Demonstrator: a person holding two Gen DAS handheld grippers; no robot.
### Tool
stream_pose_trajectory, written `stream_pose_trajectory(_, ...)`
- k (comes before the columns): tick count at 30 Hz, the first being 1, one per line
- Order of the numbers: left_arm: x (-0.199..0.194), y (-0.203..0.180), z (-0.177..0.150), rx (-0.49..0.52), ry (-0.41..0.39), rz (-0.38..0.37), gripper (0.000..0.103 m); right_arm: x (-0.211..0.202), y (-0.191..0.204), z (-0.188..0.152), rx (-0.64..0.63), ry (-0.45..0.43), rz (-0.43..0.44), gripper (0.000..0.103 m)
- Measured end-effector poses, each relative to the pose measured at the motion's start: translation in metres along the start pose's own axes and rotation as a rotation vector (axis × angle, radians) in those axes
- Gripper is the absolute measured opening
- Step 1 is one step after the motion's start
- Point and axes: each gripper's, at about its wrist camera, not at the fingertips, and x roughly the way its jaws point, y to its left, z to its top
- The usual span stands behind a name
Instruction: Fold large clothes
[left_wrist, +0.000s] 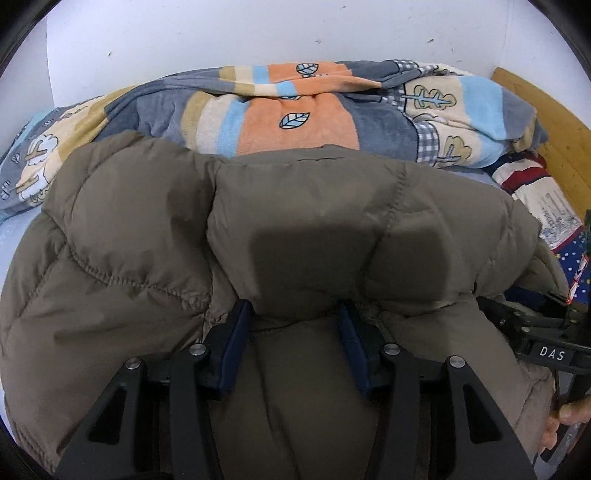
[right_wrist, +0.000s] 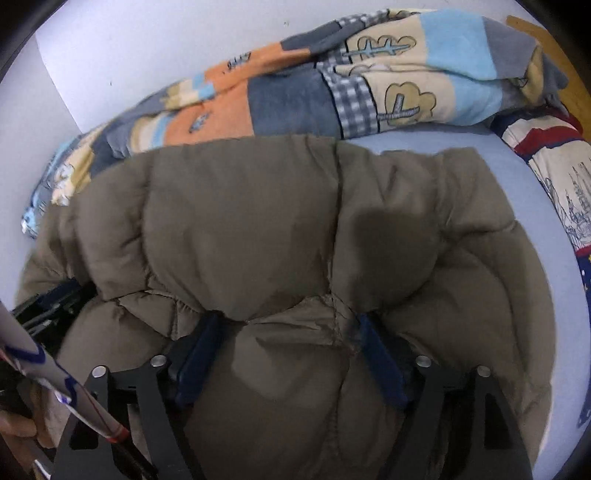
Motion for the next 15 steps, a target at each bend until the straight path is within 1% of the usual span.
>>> stream_pose_trajectory(1,0.000,-0.001,0.000,0.006,0.011,0.012,0.050,0.004,-0.002,0.001,0.008,0.004,-0.001,0.085)
stream_pose_trajectory(3,-0.008,0.000,-0.001,-0.003,0.011,0.012,0.050,0.006,0.000,0.001,0.004,0.012,-0.027,0.085)
stream_pose_trajectory(5,-0.035,0.005,-0.013,-0.030,-0.018,-0.017,0.050,0.000,0.001,0.000,0.006,0.023,-0.036,0.085)
stream_pose_trajectory(6,-0.051,0.008,-0.022,-0.041,-0.048,-0.035,0.050,-0.011,0.000,-0.002,0.021,0.030,-0.034,0.084)
stream_pose_trajectory(7,-0.063,0.010,-0.028,-0.045,-0.068,-0.048,0.050,-0.030,0.001,-0.006,0.035,0.006,-0.012,0.081)
stream_pose_trajectory(8,-0.081,0.014,-0.039,-0.050,-0.094,-0.058,0.050,-0.041,0.004,-0.009,0.034,-0.021,0.006,0.079)
stream_pose_trajectory(9,-0.093,0.017,-0.047,-0.049,-0.109,-0.049,0.050,-0.060,0.008,-0.016,0.032,-0.063,0.010,0.079)
stream_pose_trajectory(11,-0.117,0.028,-0.067,-0.048,-0.136,-0.001,0.050,-0.094,0.018,-0.038,-0.005,-0.111,-0.019,0.079)
stream_pose_trajectory(13,-0.121,0.041,-0.081,-0.069,-0.100,0.034,0.050,-0.106,0.024,-0.061,-0.028,-0.112,-0.040,0.079)
stream_pose_trajectory(14,-0.115,0.048,-0.087,-0.085,-0.055,0.051,0.050,-0.106,0.025,-0.069,-0.032,-0.103,-0.052,0.079)
stream_pose_trajectory(15,-0.105,0.055,-0.092,-0.097,0.010,0.046,0.050,-0.101,0.025,-0.082,-0.031,-0.077,-0.070,0.079)
